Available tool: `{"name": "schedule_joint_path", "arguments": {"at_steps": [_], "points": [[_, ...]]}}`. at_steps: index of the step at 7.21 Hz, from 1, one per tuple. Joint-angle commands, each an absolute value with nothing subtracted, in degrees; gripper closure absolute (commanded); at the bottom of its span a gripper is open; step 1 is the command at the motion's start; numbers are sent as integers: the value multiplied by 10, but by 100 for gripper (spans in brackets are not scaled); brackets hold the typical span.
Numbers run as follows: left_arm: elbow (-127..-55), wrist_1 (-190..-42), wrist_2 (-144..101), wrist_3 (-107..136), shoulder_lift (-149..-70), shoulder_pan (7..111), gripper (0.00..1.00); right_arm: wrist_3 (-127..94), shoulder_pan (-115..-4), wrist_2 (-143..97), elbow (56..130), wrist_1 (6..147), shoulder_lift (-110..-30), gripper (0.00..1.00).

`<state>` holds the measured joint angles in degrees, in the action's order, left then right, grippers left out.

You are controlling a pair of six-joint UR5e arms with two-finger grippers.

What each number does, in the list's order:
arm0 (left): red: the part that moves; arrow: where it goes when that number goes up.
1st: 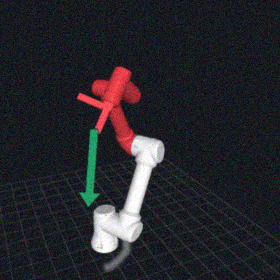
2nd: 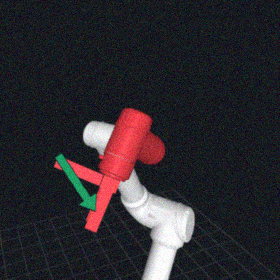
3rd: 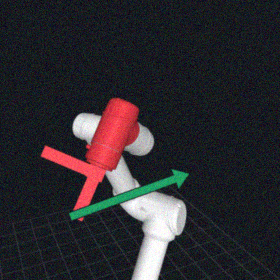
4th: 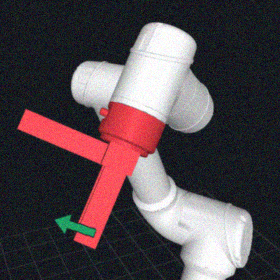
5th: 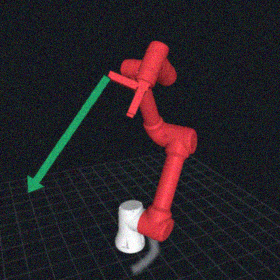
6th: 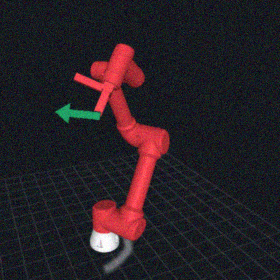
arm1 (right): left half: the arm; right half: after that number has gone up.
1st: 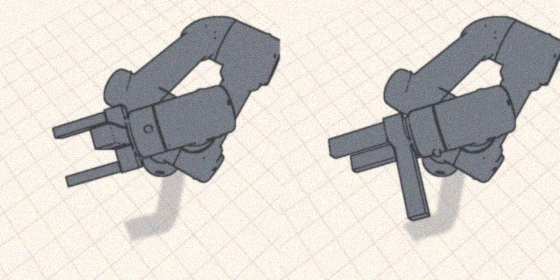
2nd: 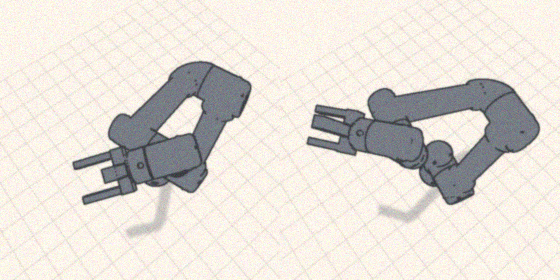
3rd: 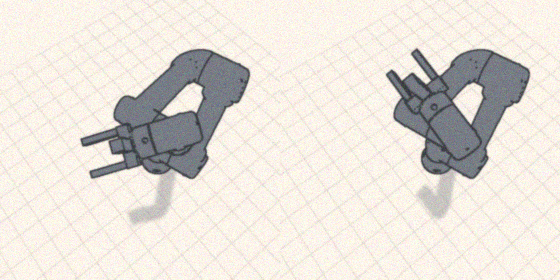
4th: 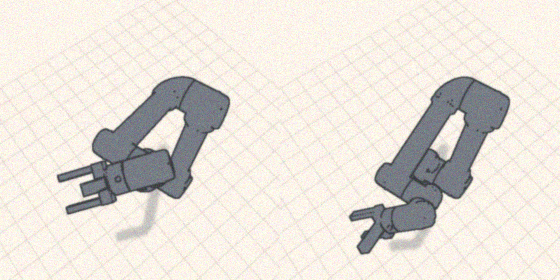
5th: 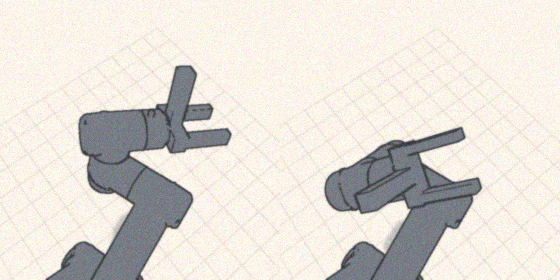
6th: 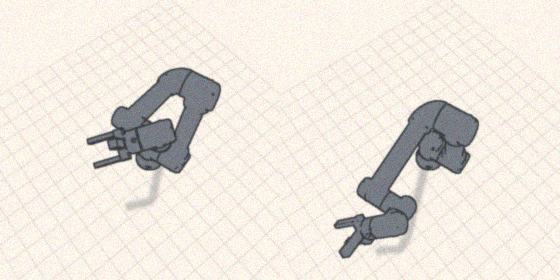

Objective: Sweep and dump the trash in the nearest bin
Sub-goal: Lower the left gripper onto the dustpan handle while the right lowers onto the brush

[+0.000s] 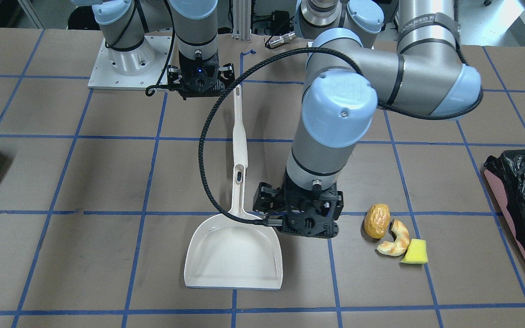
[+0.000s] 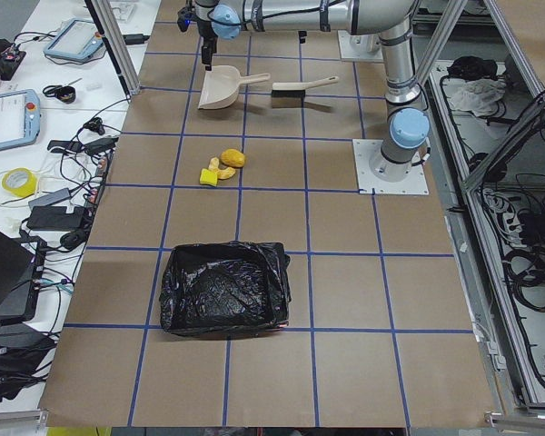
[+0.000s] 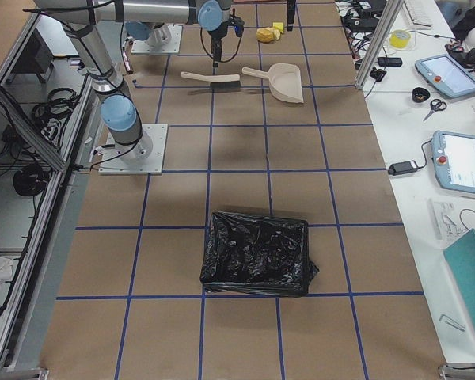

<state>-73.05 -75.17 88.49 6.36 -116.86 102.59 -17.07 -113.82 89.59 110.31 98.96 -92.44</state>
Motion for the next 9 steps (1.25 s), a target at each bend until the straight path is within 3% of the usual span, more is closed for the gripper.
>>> {"name": "schedule_joint_path", "arguments": {"at_steps": [1, 7, 9], "points": [[-732, -741, 882, 76, -1211, 1082, 0, -179, -1167, 896, 1178, 1056, -924, 7], [-821, -750, 875, 21, -1224, 1116, 0, -206, -1211, 832, 1181, 1152, -850, 13], [-835, -751, 870, 29, -1223, 1116, 0, -204, -1213, 839, 1184, 1154, -825, 19]]}}
